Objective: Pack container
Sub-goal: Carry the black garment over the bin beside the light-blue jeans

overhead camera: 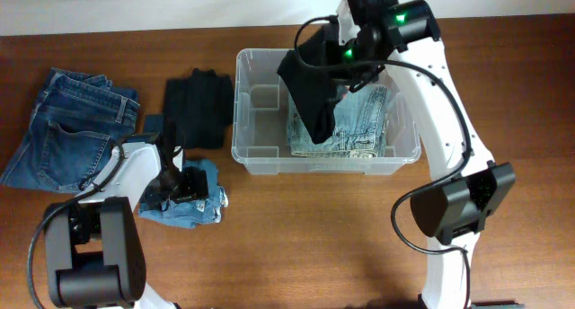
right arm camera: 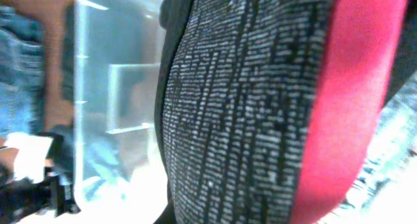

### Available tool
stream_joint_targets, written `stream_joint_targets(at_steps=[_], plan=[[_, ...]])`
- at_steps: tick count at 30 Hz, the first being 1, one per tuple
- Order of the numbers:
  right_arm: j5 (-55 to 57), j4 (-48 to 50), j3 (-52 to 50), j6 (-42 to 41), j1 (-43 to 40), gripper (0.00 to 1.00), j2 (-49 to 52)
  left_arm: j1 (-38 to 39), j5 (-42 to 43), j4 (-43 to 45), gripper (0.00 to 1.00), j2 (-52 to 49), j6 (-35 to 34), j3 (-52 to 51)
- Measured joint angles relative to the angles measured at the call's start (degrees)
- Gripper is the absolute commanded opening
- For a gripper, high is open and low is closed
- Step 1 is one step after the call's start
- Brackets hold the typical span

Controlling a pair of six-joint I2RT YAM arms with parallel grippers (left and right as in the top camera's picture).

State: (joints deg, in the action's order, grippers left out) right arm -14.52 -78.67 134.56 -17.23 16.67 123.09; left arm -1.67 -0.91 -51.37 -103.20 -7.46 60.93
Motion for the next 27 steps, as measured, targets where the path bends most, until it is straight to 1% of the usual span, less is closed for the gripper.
stream_joint_targets(at_steps=[6, 17, 21, 27], plan=[[2.91, 0.07, -2.12, -1.03, 0.00, 0.04, 0.20, 0.00, 0.00, 0.00, 0.99, 0.00, 0.00, 0.00], [5.03, 5.20, -13.90, -1.27, 0.00, 0.04, 0.20, 0.00, 0.00, 0.00, 0.99, 0.00, 0.00, 0.00], [8.17, 4.09, -14.91, -1.25, -0.02, 0.04, 0.20, 0.02, 0.00, -0.02, 0.99, 0.00, 0.00, 0.00], [15.87, 0.81, -14.91, -1.25, -0.02, 0.04, 0.20, 0.00, 0.00, 0.00, 0.99, 0.00, 0.00, 0.00]])
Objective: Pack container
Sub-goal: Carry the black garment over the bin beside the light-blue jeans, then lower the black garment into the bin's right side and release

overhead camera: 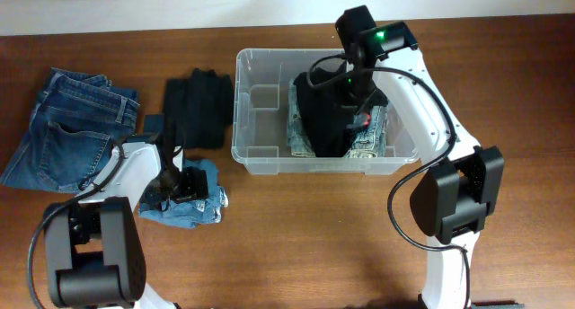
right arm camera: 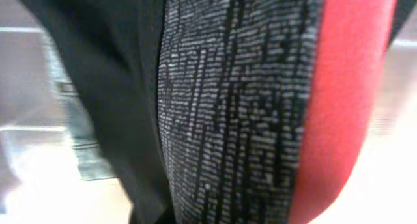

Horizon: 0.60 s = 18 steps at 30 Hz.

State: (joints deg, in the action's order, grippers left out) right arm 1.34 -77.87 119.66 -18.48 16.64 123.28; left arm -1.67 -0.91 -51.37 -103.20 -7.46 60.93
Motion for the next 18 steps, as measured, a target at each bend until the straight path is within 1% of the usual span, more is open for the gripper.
stream_joint_targets(at_steps=[6, 16, 17, 18], plan=[[4.81, -1.49, 0.00, 0.04, -0.20, 0.04, 0.00, 0.00, 0.00, 0.00, 0.99, 0.00, 0.00, 0.00], [6.36, -2.12, -1.99, 0.04, -2.01, 0.05, 0.00, 0.00, 0.00, 0.00, 0.99, 0.00, 0.00, 0.00], [6.38, -2.05, -2.49, 0.02, -2.14, 0.10, 0.00, 0.00, 0.00, 0.00, 1.00, 0.00, 0.00, 0.00], [6.38, -2.05, -2.99, 0.00, -2.27, 0.19, 0.00, 0.00, 0.00, 0.00, 1.00, 0.00, 0.00, 0.00]])
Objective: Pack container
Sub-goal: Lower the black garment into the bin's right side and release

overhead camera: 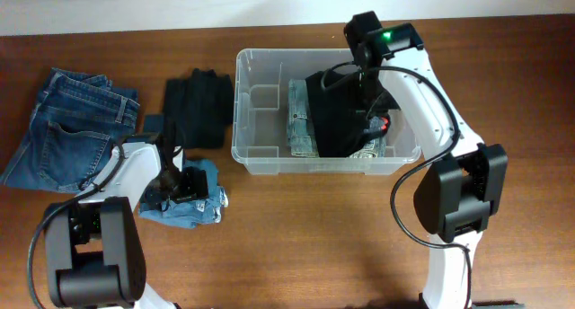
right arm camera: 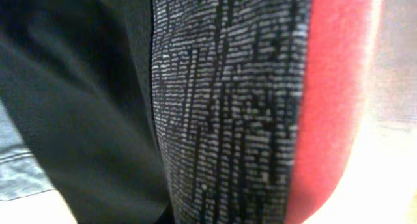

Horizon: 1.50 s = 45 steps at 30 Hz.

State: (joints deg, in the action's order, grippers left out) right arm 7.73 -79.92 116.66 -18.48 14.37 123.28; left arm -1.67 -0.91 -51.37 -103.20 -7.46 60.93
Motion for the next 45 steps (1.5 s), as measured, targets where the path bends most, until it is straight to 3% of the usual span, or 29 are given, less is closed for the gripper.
stream_joint_targets(at_steps=[2, 10, 13, 17, 19, 20, 22, 23, 24, 35, 45], plan=[[0.22, -0.04, -1.18, 0.09, -0.04, 0.38, 0.00, 0.00, 0.02, 0.00, 0.99, 0.00, 0.00, 0.00], [2.19, -0.24, -2.36, 0.63, -0.04, 0.63, 0.00, 0.00, 0.00, 0.00, 0.99, -0.02, 0.00, 0.00], [3.58, -0.57, -1.86, 1.90, -0.04, 0.80, 0.00, 0.00, 0.00, 0.00, 0.99, 0.00, 0.00, 0.00], [5.27, -1.62, 1.18, 2.99, -0.04, 0.82, 0.00, 0.00, 0.00, 0.00, 0.99, 0.00, 0.00, 0.00], [5.77, -1.99, 2.49, 3.41, -0.04, 0.75, 0.00, 0.00, 0.00, 0.00, 0.99, 0.00, 0.00, 0.00], [6.01, -2.23, 2.91, 3.67, -0.04, 0.65, 0.00, 0.00, 0.00, 0.00, 0.99, -0.02, 0.00, 0.00], [6.27, -3.08, 3.21, 3.98, -0.04, 0.35, 0.00, 0.00, 0.00, 0.00, 0.99, 0.00, 0.00, 0.00], [6.36, -3.56, 3.26, 3.89, -0.04, 0.14, 0.00, 0.00, 0.00, 0.00, 0.99, -0.02, 0.00, 0.00], [6.38, -3.91, 3.23, 3.76, -0.04, 0.04, 0.00, 0.00, 0.00, 0.00, 0.99, 0.00, 0.00, 0.00], [6.40, -2.89, 2.51, 3.74, -0.04, 0.04, 0.00, 0.00, 0.00, 0.00, 0.99, -0.02, 0.00, 0.00], [5.79, 7.54, -12.44, 3.74, -0.04, 0.04, -0.02, 0.00, 0.00, -0.02, 1.00, 0.00, 0.00, 0.00]])
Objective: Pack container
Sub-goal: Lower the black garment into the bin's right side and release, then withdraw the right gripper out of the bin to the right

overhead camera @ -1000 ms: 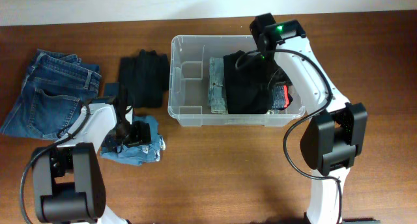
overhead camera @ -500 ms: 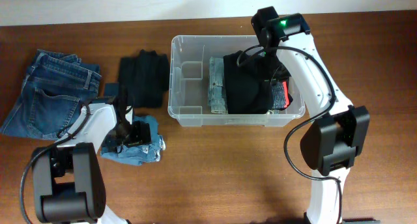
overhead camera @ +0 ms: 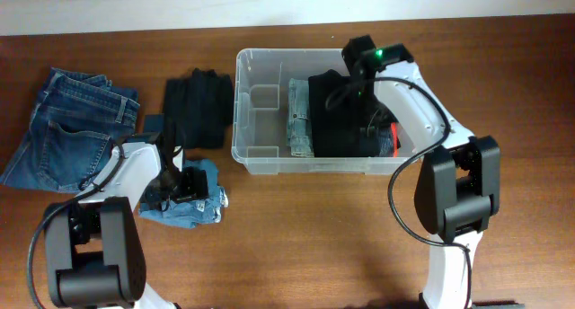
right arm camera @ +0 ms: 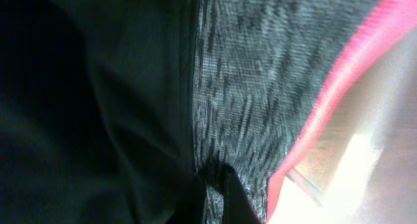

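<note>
A clear plastic container [overhead camera: 239, 111] stands at the table's middle back. Folded light jeans [overhead camera: 299, 120] lie inside it, and a black garment [overhead camera: 337, 120] with a red band [overhead camera: 393, 140] is spread over them. My right gripper [overhead camera: 377, 128] is down in the container's right end. In the right wrist view the black garment [right arm camera: 98, 87] and its grey knit waistband [right arm camera: 260, 68] fill the picture, and my right gripper [right arm camera: 216, 198] is shut on the fabric. My left gripper [overhead camera: 177, 185] rests on a folded light-blue denim piece [overhead camera: 199, 206]; its jaws are too small to read.
Dark blue jeans [overhead camera: 67, 125] lie at the far left of the table. A folded black garment [overhead camera: 198, 107] sits just left of the container. The container's left half [overhead camera: 260, 120] holds nothing.
My right gripper has sunk lower toward the container's right end. The black garment has settled flatter over the folded jeans. The left arm has not moved.
My right gripper held the black garment hanging above the container. Then the garment was lowered into the container onto the folded jeans, then drawn toward the right, and now lies spread there. My left gripper stayed on the light-blue denim throughout.
</note>
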### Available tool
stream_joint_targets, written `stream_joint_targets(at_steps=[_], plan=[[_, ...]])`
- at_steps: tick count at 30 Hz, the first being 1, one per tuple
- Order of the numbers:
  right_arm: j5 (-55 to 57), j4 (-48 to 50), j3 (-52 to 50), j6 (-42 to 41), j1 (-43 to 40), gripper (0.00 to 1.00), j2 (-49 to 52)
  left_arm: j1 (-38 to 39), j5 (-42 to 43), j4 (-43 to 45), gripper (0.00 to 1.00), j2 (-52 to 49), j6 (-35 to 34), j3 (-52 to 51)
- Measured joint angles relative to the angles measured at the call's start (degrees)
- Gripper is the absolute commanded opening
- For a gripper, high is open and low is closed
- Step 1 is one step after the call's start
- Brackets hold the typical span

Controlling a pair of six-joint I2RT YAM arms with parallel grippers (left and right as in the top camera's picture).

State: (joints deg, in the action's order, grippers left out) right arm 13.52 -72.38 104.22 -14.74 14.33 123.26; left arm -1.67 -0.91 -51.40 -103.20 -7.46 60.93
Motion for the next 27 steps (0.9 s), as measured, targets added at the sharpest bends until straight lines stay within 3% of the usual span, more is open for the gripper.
stream_joint_targets(at_steps=[7, 20, 27], plan=[[0.35, 0.85, -1.99, 1.03, 0.00, 0.04, -0.68, 0.02, 0.00, 0.00, 0.99, -0.02, 0.00, 0.00], [-0.72, 2.27, 9.14, 3.19, -0.48, 0.04, -8.85, 0.00, 0.00, 0.02, 0.99, -0.02, 0.00, 0.00], [-1.55, 6.91, 6.80, 4.31, -3.30, 0.04, -6.10, 0.00, 0.00, 0.00, 0.99, -0.02, 0.00, 0.00]])
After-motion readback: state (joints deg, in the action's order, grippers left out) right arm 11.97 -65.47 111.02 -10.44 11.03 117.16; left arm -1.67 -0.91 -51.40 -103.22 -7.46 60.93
